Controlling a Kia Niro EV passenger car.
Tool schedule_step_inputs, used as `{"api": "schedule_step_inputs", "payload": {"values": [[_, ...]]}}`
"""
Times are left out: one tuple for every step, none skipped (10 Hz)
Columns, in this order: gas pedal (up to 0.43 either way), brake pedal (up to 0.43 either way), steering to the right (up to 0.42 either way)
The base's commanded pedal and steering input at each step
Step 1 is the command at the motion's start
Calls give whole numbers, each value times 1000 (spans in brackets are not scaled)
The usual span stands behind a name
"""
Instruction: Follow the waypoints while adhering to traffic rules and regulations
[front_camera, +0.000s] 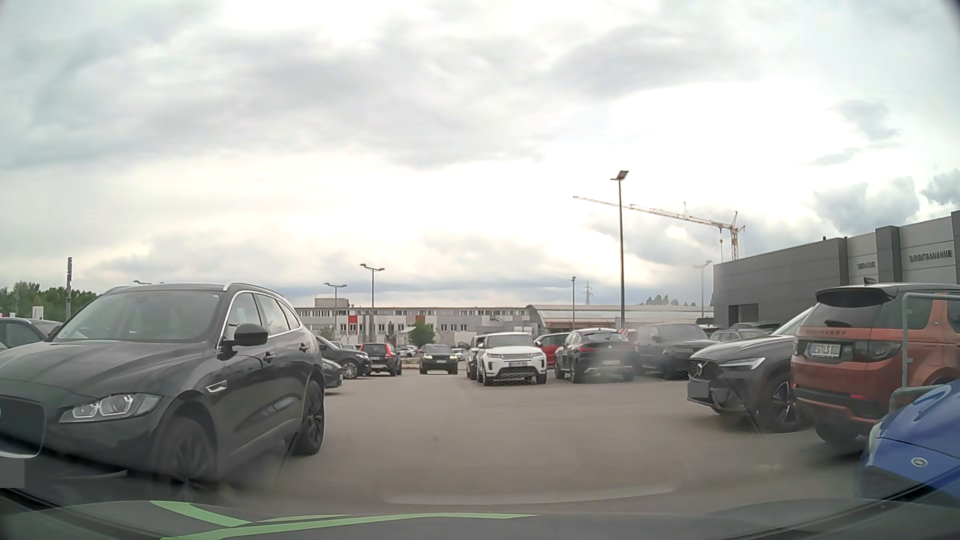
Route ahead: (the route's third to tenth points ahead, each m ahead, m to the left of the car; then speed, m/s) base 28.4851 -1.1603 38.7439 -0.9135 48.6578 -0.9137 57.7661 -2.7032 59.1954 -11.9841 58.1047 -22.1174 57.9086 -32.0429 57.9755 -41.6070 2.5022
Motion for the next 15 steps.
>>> {"api": "schedule_step_inputs", "payload": {"values": [[0, 152, 21], [0, 152, 21], [0, 152, 21], [0, 152, 21], [0, 152, 22], [0, 152, 21], [0, 152, 15], [0, 152, 11], [0, 152, 11], [0, 152, 11], [0, 152, 11], [0, 159, 11], [0, 159, 10], [0, 171, 10], [0, 171, 9]]}}
